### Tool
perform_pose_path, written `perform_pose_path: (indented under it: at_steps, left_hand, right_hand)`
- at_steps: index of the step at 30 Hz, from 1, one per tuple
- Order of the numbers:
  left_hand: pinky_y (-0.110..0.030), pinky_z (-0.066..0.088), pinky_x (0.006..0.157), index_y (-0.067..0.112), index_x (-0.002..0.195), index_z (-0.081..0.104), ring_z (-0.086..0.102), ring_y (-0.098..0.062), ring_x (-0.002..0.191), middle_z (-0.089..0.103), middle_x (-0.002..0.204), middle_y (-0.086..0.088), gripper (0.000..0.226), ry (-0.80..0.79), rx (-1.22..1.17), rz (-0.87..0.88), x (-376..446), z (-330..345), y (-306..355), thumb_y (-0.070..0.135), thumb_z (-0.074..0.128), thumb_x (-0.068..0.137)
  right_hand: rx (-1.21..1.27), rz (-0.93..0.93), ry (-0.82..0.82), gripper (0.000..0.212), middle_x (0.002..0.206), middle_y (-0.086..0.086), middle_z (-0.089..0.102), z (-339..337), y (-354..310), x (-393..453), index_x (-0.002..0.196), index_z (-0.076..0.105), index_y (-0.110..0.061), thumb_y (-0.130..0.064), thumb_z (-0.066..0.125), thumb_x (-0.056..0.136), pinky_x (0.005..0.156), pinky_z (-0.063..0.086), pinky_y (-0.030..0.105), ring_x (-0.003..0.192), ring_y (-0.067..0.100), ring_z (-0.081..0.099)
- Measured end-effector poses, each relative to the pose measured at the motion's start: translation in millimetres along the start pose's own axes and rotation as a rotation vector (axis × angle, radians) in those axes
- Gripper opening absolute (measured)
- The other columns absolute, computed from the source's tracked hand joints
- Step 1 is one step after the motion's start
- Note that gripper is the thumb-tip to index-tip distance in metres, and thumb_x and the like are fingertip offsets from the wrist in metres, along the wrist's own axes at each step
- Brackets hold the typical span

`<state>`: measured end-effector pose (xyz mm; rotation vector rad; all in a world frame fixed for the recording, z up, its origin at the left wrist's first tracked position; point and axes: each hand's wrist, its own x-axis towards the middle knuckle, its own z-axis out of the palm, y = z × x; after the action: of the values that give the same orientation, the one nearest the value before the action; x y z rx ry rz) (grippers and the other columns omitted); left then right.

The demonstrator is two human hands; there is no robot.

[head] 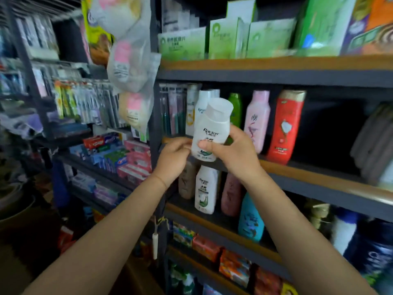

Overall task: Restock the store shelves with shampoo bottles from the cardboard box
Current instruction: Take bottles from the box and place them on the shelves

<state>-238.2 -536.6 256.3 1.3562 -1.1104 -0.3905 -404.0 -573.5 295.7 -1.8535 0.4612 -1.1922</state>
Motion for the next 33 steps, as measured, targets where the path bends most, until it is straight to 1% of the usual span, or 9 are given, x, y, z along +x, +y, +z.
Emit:
perform_pose_path:
  at_steps: [6, 10, 13, 18, 22, 24, 27, 29, 33]
  left_hand:
    - [-0.027, 0.033, 0.112, 0.017, 0.133, 0.06, 0.046, -0.014, 0.127, 0.053, 0.136, -0.001, 0.039, -0.087, 0.511, 0.142, 42.6, 11.8, 1.1, 0.011, 0.054, 0.095]
    - [-0.035, 0.032, 0.114, 0.025, 0.134, 0.06, 0.044, -0.022, 0.134, 0.053, 0.14, -0.002, 0.037, -0.163, 0.672, 0.12, 59.1, 12.5, -5.7, 0.021, 0.045, 0.101]
    - [-0.038, 0.033, 0.11, 0.025, 0.126, 0.066, 0.049, -0.023, 0.126, 0.06, 0.133, 0.0, 0.034, -0.205, 0.731, 0.15, 64.3, 15.3, -7.9, 0.021, 0.041, 0.103]
    - [-0.041, 0.03, 0.111, 0.028, 0.114, 0.071, 0.054, -0.02, 0.116, 0.067, 0.12, 0.005, 0.033, -0.173, 0.748, 0.186, 72.2, 15.0, -15.2, 0.02, 0.041, 0.101]
    - [-0.042, 0.028, 0.112, 0.03, 0.116, 0.067, 0.052, -0.02, 0.12, 0.065, 0.122, 0.007, 0.032, -0.181, 0.736, 0.192, 74.0, 12.5, -17.3, 0.02, 0.042, 0.1]
    - [-0.047, 0.029, 0.115, 0.032, 0.128, 0.056, 0.05, -0.02, 0.127, 0.061, 0.131, 0.007, 0.034, -0.152, 0.62, 0.149, 76.7, 9.2, -19.4, 0.024, 0.046, 0.096]
    - [-0.05, 0.031, 0.115, 0.036, 0.147, 0.031, 0.042, -0.026, 0.137, 0.05, 0.146, 0.004, 0.063, -0.165, 0.513, 0.048, 79.5, 6.4, -14.7, 0.038, 0.053, 0.088]
    - [-0.047, 0.038, 0.111, 0.042, 0.145, 0.03, 0.048, -0.023, 0.132, 0.054, 0.14, 0.009, 0.07, -0.217, 0.44, 0.026, 79.6, 8.7, -8.3, 0.04, 0.058, 0.081]
    - [-0.038, 0.052, 0.094, 0.043, 0.126, 0.043, 0.061, -0.011, 0.109, 0.062, 0.117, 0.018, 0.054, -0.217, 0.328, 0.011, 82.9, 12.8, -0.5, 0.033, 0.069, 0.08]
  right_hand:
    - [-0.112, -0.045, 0.195, 0.034, 0.093, -0.016, 0.069, -23.4, 0.3, 40.9, 0.106, 0.066, -0.022, -0.018, 0.083, 0.076, 0.07, 0.055, 0.015, 0.081, -0.009, 0.065]
    - [-0.205, -0.026, 0.19, 0.036, 0.1, -0.006, 0.072, -24.0, 19.6, 62.1, 0.107, 0.066, -0.021, -0.022, 0.083, 0.075, 0.068, 0.054, 0.014, 0.086, -0.003, 0.066]
    - [-0.247, 0.018, 0.184, 0.04, 0.107, -0.001, 0.072, -23.1, 33.4, 71.4, 0.11, 0.066, -0.017, -0.025, 0.084, 0.075, 0.075, 0.059, 0.027, 0.092, 0.009, 0.069]
    - [-0.309, 0.082, 0.159, 0.052, 0.109, -0.002, 0.071, -16.4, 51.2, 83.1, 0.116, 0.064, -0.017, -0.032, 0.085, 0.072, 0.082, 0.058, 0.041, 0.096, 0.014, 0.068]
    - [-0.356, 0.109, 0.149, 0.054, 0.112, -0.002, 0.068, -12.2, 52.8, 88.2, 0.119, 0.058, -0.014, -0.033, 0.083, 0.075, 0.067, 0.051, 0.019, 0.093, 0.011, 0.063]
    - [-0.372, 0.119, 0.141, 0.055, 0.111, -0.002, 0.065, -9.2, 52.2, 91.6, 0.119, 0.055, -0.011, -0.032, 0.083, 0.076, 0.064, 0.048, 0.016, 0.093, 0.012, 0.062]
    - [-0.421, 0.158, 0.127, 0.055, 0.108, 0.002, 0.062, -2.9, 51.4, 97.2, 0.116, 0.05, -0.007, -0.032, 0.081, 0.079, 0.066, 0.051, 0.024, 0.093, 0.018, 0.064]
    - [-0.451, 0.198, 0.111, 0.052, 0.104, 0.007, 0.062, 0.8, 52.3, 100.5, 0.112, 0.046, -0.006, -0.033, 0.078, 0.082, 0.067, 0.051, 0.032, 0.089, 0.024, 0.066]
    - [-0.46, 0.267, 0.091, 0.044, 0.098, 0.008, 0.063, 6.5, 56.0, 103.7, 0.103, 0.042, -0.009, -0.028, 0.077, 0.083, 0.067, 0.051, 0.033, 0.084, 0.026, 0.067]
